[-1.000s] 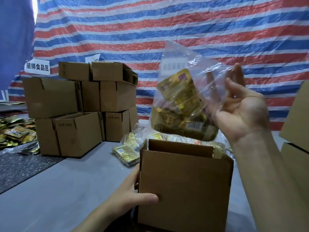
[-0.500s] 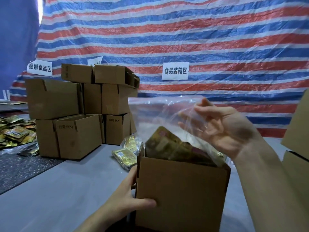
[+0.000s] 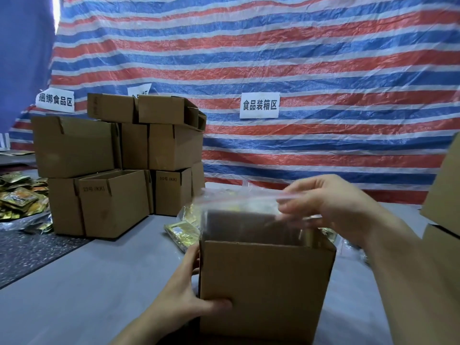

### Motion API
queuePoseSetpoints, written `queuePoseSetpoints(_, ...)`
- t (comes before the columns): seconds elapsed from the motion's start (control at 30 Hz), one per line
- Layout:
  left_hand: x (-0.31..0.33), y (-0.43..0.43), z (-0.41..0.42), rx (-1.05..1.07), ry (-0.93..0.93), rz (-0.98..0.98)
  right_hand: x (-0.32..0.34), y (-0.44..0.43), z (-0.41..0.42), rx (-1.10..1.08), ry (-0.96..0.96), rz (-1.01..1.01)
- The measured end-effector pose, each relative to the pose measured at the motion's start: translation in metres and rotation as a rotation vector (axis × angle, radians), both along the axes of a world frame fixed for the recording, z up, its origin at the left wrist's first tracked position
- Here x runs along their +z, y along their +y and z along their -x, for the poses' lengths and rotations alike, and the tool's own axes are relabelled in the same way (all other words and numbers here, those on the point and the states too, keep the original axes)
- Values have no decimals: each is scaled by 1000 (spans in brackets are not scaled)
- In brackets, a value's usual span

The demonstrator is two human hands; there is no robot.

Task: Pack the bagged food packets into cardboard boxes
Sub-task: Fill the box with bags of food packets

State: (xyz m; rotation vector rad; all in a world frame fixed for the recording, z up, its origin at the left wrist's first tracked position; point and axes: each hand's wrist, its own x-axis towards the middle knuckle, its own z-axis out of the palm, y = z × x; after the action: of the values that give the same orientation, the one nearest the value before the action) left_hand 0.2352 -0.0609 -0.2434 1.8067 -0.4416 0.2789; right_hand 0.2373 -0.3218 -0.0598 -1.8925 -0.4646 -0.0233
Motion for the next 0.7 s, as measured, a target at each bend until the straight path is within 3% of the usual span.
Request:
queuePoseSetpoints(0.1, 1, 0, 1, 9, -4, -29, -2, -7, -5, -87, 35, 93)
queuePoseSetpoints(0.27, 0, -1, 2, 33, -31, -56, 5, -14, 3, 94, 48, 206)
queuePoseSetpoints(0.4, -1, -2, 1, 45, -51, -56, 6, -10, 5, 109, 98, 247)
queuePoseSetpoints(0.53, -1, -3, 2, 68, -70, -51, 0, -2, 3, -11, 103, 267)
queuePoseSetpoints(0.7, 0, -6, 3, 92, -84, -65, -11, 9, -4, -263, 33, 472)
